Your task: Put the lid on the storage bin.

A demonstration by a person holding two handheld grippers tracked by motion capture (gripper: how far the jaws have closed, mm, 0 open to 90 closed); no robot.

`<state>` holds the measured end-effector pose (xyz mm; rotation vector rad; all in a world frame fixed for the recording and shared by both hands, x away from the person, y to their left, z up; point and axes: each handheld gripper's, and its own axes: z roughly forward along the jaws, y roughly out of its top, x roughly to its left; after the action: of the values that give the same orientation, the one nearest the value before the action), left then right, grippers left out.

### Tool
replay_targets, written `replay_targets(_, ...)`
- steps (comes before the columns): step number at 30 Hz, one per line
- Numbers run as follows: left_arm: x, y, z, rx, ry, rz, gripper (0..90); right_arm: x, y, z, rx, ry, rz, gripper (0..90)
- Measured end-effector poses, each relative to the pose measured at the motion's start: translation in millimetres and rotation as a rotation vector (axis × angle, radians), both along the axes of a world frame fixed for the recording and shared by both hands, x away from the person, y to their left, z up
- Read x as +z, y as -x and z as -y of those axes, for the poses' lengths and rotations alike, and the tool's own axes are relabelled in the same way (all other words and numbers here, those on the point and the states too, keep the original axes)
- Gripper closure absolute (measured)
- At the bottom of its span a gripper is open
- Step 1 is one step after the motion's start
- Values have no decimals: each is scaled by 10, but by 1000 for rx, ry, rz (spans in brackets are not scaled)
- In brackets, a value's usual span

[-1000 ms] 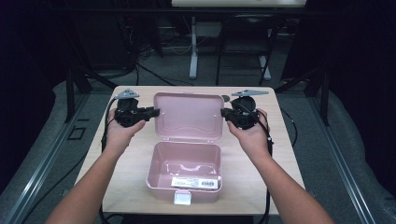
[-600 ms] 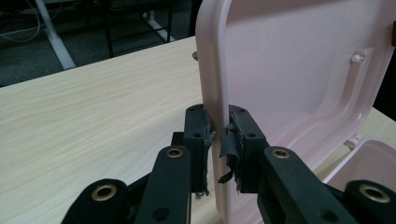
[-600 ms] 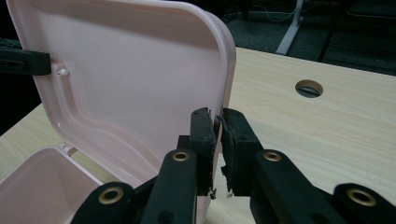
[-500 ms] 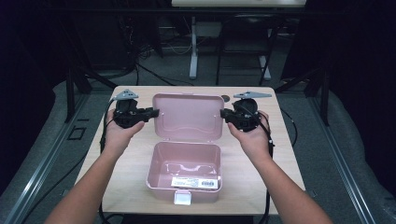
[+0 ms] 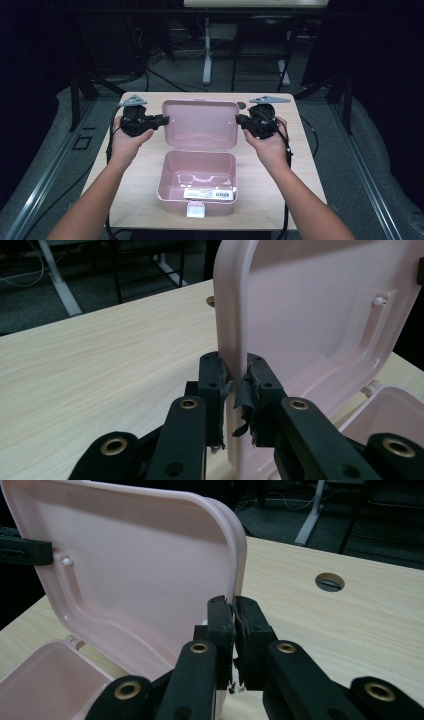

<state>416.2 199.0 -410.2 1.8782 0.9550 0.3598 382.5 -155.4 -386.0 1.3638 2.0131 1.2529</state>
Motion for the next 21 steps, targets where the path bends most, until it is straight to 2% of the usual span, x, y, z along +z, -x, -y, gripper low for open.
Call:
replay_targets(5,11,23,-1,-6,-10,19,797,14,18,6,4,-1,-3,860)
replay_targets(8,16,53,-9,-12,0,23,797,15,58,11,7,-8,7,858)
replay_targets(13,39,113,-5,-19,-16,43,798,29,135,9,21,-2,27,841)
replay_targets(21,68,176,-17,-27,-22,44,796,61,230,-1,39,5,32,823)
